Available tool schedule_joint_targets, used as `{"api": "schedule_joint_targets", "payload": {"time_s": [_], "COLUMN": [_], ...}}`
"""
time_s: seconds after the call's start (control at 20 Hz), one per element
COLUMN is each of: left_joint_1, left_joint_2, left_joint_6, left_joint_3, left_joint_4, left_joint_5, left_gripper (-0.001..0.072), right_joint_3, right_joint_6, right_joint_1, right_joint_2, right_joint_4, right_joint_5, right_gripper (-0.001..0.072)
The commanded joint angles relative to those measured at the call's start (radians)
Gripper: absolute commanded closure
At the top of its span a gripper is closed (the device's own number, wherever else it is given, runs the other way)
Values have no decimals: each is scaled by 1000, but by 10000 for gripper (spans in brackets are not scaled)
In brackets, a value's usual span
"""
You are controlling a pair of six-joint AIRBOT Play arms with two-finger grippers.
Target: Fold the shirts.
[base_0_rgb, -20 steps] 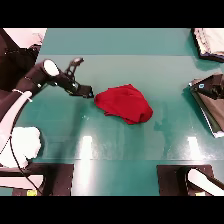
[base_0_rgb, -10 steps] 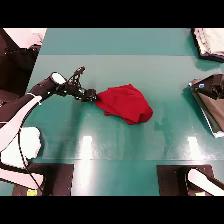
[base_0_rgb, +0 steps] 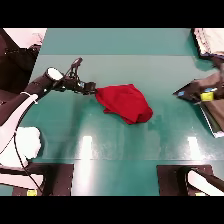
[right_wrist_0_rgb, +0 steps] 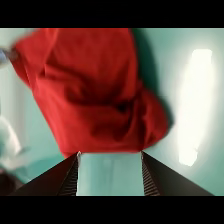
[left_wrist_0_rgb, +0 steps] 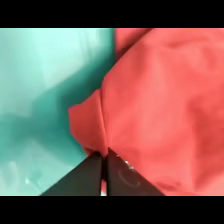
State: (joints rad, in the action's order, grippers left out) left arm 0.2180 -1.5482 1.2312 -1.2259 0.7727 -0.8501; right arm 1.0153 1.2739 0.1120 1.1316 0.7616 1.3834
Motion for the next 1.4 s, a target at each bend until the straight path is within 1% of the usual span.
{"api": "schedule_joint_targets", "payload": {"time_s": [0.0, 0.05, 0.2, 0.4, 0.45, 0.55, 0.6, 0.75, 0.85, 0.9, 1.0, 1.15, 1.25, 1.35], "left_joint_1": [0, 0, 0, 0, 0, 0, 0, -1, -1, -1, 0, 0, 0, 0], "left_joint_2": [72, 87, 98, 98, 98, 98, 100, 167, 253, 301, 397, 515, 563, 571], "left_joint_6": [-1, -2, -2, -2, -2, -1, -1, -1, -1, -1, -1, -1, -1, -1], "left_joint_3": [-29, -29, -30, -30, -30, -31, -31, -35, -77, -111, -188, -317, -392, -442], "left_joint_4": [73, 79, 81, 81, 81, 81, 84, 138, 202, 213, 208, 174, 143, 141], "left_joint_5": [-10, -11, -41, -85, -94, -112, -114, -94, -94, -100, -124, -174, -208, -267], "left_gripper": [684, 684, 684, 683, 684, 684, 684, 684, 684, 684, 684, 685, 684, 684], "right_joint_3": [-155, -193, -226, -145, -117, -71, -55, -7, 45, 84, 171, 307, 384, 415], "right_joint_6": [-29, -50, -53, -53, -53, -53, -53, -49, -29, 2, 32, 35, 35, 47], "right_joint_1": [-174, -229, -359, -457, -473, -492, -492, -469, -431, -407, -373, -340, -325, -319], "right_joint_2": [0, 5, 67, 211, 246, 289, 293, 240, 153, 103, 8, -104, -156, -181], "right_joint_4": [-2, -3, -7, -8, -7, -2, 1, 27, 85, 131, 193, 211, 212, 211], "right_joint_5": [-159, -219, -338, -340, -335, -333, -334, -325, -326, -322, -304, -261, -228, -213], "right_gripper": [265, 264, 262, 266, 288, 655, 695, 696, 697, 698, 701, 702, 701, 698]}}
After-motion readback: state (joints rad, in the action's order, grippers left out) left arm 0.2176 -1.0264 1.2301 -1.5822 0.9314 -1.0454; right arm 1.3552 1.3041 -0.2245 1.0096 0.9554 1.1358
